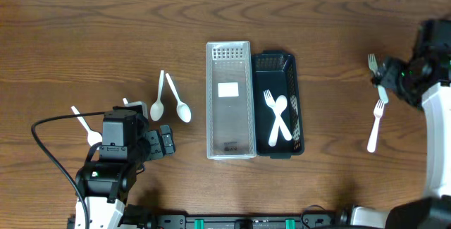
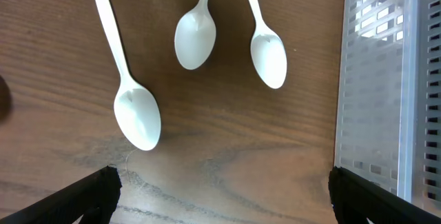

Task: Pack container
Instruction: 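Move the right gripper to the next white fork and grasp it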

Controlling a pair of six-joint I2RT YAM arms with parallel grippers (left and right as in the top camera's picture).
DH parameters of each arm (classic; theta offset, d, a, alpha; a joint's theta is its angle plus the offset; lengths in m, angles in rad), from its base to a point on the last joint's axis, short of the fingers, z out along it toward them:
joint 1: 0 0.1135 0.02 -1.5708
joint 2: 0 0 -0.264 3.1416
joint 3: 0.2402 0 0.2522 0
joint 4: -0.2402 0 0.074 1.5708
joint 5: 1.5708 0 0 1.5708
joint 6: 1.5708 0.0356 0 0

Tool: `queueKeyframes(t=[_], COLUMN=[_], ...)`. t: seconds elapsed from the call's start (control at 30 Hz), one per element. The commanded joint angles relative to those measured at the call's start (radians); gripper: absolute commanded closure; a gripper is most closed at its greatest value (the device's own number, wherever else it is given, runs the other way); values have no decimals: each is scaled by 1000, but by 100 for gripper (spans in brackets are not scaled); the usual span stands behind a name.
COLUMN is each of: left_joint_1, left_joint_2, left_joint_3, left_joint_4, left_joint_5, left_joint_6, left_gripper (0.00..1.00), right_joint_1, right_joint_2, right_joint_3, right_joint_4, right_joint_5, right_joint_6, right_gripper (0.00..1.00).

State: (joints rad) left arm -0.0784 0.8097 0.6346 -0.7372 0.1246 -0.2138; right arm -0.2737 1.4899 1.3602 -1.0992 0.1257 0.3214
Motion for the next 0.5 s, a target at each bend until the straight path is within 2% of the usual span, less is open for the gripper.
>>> queueKeyframes(t=[0.0,0.23,0.47], left_joint_1=[5,5,5], left_joint_2=[-2,-2,-2], left_joint_3=[19,19,19], left_joint_4=[-2,-3,-3], left_joint_5=[-1,-1,-1], left_joint_6=[-13,-13,-13], left_gripper=[2,2,2], right_joint_1=[-67,-109,-109], right_joint_2=[35,45,47], right_joint_3=[-135,-397,-512], right_joint_4=[52,312,497], right_joint_5=[-70,-92,-108], right_joint_6=[-76,-88,-114], right_gripper=[8,6,6])
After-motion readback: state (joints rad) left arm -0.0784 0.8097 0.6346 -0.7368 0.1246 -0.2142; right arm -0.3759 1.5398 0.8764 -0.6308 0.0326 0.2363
